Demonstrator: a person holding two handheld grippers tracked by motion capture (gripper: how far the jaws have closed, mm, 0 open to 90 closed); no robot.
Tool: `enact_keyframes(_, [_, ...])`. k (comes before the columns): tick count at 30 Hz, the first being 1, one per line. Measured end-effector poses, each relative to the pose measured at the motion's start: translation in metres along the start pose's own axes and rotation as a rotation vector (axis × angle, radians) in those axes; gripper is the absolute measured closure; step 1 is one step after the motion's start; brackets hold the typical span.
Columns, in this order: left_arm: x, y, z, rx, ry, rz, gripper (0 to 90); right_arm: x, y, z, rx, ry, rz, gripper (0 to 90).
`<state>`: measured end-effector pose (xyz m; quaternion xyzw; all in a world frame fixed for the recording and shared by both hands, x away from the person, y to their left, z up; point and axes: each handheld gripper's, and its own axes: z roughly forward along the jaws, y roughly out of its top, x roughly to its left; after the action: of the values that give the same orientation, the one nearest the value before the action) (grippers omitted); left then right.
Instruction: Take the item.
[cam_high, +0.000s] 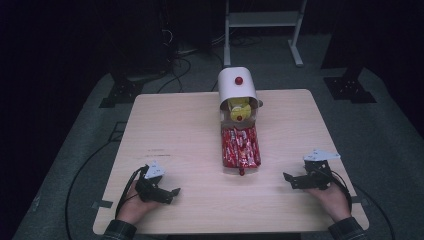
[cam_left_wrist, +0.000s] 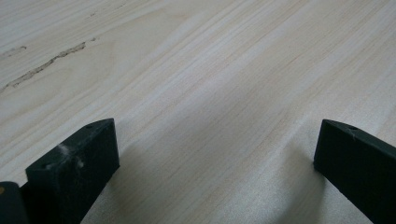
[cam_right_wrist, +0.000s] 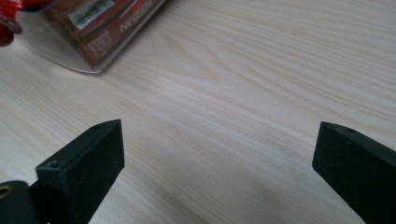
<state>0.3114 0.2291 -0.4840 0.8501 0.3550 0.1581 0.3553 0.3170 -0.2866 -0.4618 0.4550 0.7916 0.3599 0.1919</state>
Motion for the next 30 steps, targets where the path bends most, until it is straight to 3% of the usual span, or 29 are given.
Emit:
enact_keyframes(5, [0.000, 0.000, 0.000, 0.000, 0.000, 0.000, 0.0, 0.002, 0.002, -0.001, -0.003, 0.026, 0.012, 1.4])
enact_keyframes(30, [0.000, 0.000, -0.001, 0.004, 0.001, 0.000, 0.0, 0.007, 0.025, 0.001, -0.017, 0.040, -0.015, 1.5])
